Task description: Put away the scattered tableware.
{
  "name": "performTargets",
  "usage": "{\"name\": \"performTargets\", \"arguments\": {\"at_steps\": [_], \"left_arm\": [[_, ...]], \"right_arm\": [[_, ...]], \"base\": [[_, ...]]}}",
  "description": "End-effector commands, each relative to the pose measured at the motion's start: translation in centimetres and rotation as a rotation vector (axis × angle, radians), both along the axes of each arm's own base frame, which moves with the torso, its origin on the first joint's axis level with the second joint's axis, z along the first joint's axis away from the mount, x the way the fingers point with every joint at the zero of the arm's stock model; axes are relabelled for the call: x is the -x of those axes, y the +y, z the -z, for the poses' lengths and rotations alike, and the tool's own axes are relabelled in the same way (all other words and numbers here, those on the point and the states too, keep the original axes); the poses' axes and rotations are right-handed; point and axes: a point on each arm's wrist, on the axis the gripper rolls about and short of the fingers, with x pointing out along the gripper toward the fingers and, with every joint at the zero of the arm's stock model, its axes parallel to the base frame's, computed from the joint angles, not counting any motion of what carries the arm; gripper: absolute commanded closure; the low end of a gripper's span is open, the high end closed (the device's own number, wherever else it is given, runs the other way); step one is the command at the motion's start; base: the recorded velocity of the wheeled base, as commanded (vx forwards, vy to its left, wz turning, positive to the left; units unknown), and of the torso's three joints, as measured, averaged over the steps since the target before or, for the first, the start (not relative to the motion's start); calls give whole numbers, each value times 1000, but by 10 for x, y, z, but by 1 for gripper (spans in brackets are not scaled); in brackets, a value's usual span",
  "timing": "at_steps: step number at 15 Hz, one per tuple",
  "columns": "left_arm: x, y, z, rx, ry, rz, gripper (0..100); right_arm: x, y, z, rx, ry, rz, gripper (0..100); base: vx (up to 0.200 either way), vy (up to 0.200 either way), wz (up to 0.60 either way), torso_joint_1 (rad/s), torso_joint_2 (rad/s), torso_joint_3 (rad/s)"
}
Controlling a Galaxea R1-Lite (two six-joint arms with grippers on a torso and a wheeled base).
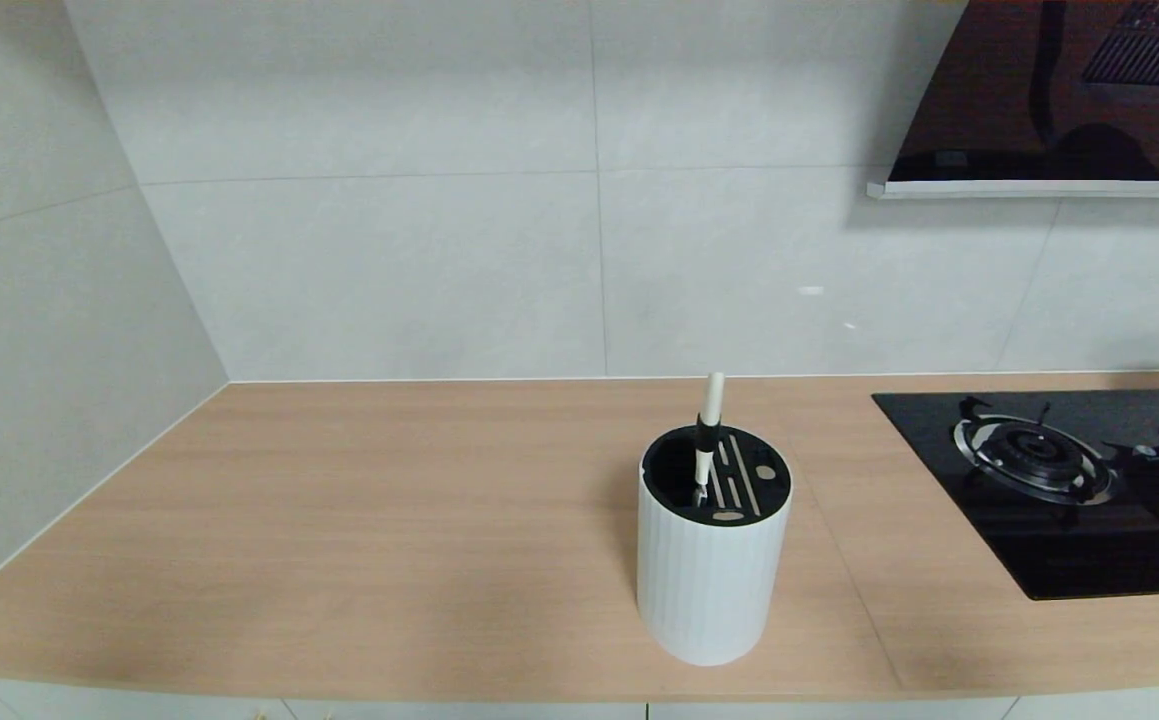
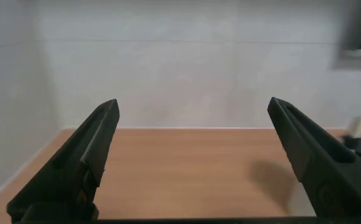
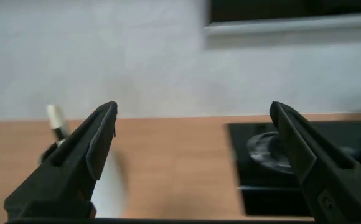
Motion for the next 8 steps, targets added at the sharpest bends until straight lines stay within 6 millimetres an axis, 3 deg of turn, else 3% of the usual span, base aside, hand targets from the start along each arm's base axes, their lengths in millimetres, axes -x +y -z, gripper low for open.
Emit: {"name": "performTargets", "arguments": {"at_steps": [1, 3, 5, 6, 8], "left_arm": [[50, 7, 19, 24, -113, -111, 0], [58, 4, 33, 21, -107, -180, 0], [60, 1, 33, 22, -133, -223, 0], [67, -3, 46, -3, -149, -241, 0], [56, -5, 68, -20, -63, -233, 0]], "right_arm": [[57, -1, 29, 81, -132, 157, 0], [67, 1, 36, 97, -166, 178, 0], [65, 1, 40, 100, -148, 194, 0], [61, 1, 45, 90, -124, 208, 0], [46, 1, 67, 99, -33, 199, 0]], "base": [[0, 0, 0, 0, 0, 0], [0, 0, 0, 0, 0, 0], [0, 0, 0, 0, 0, 0], [0, 0, 0, 0, 0, 0], [0, 0, 0, 0, 0, 0]]}}
